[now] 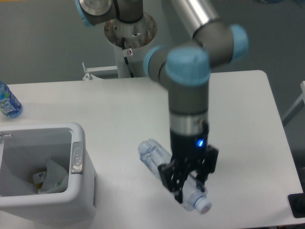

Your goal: Place the trash in the trash can

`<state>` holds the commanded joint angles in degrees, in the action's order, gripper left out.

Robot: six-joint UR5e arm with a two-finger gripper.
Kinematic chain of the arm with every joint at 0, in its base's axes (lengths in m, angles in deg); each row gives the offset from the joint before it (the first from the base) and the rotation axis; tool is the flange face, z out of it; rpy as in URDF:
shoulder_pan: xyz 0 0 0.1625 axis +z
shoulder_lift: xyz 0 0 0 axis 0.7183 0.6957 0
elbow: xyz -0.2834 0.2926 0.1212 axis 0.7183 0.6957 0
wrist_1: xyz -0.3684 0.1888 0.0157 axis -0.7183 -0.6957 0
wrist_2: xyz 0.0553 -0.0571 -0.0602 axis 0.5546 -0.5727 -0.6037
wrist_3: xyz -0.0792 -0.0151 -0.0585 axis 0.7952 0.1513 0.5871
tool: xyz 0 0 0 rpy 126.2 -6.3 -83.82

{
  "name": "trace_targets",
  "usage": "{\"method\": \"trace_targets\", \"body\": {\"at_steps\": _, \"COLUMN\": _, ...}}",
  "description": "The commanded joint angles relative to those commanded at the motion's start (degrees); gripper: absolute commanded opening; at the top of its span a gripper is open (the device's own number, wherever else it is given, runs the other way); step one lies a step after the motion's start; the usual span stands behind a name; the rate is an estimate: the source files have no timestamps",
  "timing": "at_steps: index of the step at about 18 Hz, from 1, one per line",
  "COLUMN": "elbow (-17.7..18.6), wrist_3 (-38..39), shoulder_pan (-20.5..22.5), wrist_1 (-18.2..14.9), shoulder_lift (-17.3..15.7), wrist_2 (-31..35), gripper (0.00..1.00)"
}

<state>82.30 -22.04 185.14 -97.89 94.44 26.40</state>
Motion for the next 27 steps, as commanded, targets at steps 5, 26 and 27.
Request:
{"method": "trace_targets", "body": {"at_steps": 5, "elbow": -0.2, "wrist_3": 0.1, "shoulder_pan": -5.5, "wrist_1": 2.6, "shoulder_lift": -2.0, "wrist_2": 0.0, "gripper": 0.63}}
{"method": "trace_targets", "body": {"at_steps": 26, "elbow": 2.5, "wrist_3": -3.8, "shoulder_pan": -18.4, "wrist_1": 5.3, "shoulder_lift": 0.5, "wrist_2": 0.8, "gripper": 1.0}}
{"method": "trace_targets", "body": {"at_steps": 27, "elbow": 3.0, "wrist_3": -4.6, "shoulder_pan": -16.2, "wrist_1": 5.3, "shoulder_lift": -0.3, "wrist_2": 0.9, "gripper": 1.0}}
